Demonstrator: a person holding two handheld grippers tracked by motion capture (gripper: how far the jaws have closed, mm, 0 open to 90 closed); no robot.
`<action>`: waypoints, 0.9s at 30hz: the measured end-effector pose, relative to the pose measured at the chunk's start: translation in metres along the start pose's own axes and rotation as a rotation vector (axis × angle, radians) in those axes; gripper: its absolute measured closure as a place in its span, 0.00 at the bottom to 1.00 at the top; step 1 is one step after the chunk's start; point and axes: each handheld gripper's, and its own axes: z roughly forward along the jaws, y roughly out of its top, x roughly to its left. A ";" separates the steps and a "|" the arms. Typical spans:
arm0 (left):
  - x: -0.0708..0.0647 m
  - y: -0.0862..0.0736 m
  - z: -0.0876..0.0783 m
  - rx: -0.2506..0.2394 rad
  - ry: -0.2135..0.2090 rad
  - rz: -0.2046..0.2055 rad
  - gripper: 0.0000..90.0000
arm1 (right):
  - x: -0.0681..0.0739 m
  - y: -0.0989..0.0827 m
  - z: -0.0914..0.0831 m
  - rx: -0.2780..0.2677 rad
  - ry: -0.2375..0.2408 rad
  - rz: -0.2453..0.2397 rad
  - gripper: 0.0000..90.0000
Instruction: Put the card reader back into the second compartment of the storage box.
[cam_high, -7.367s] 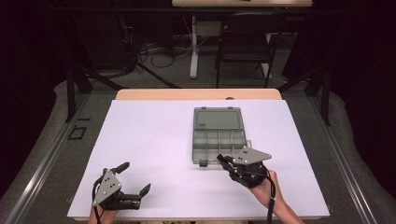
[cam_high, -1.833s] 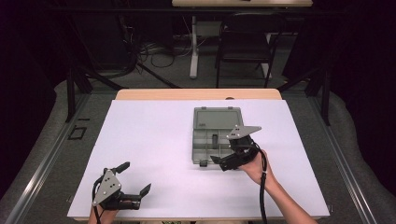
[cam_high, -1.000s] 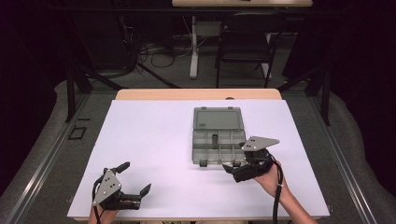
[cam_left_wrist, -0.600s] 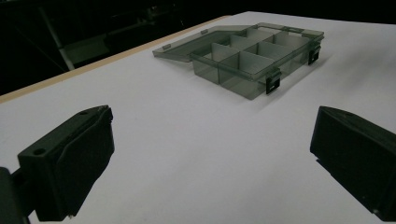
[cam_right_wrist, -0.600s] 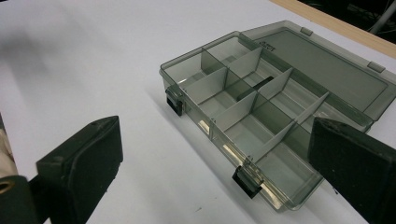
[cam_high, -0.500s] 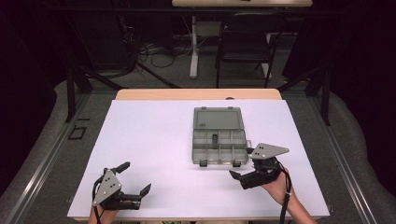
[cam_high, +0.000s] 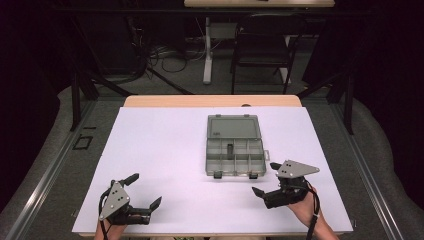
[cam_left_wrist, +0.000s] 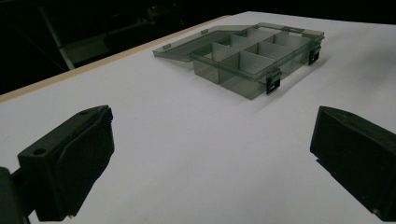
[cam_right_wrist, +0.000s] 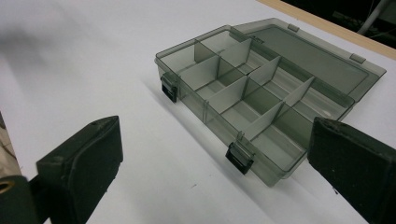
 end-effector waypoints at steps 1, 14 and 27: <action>0.000 0.000 0.000 0.000 0.001 0.000 0.00 | 0.000 -0.002 -0.001 -0.002 -0.002 0.001 0.03; 0.000 0.000 0.001 0.002 -0.001 -0.005 0.00 | 0.001 -0.021 -0.015 -0.022 -0.034 0.006 0.04; 0.001 0.000 0.001 0.003 -0.001 -0.006 0.00 | 0.000 -0.041 -0.023 -0.057 -0.075 0.013 0.04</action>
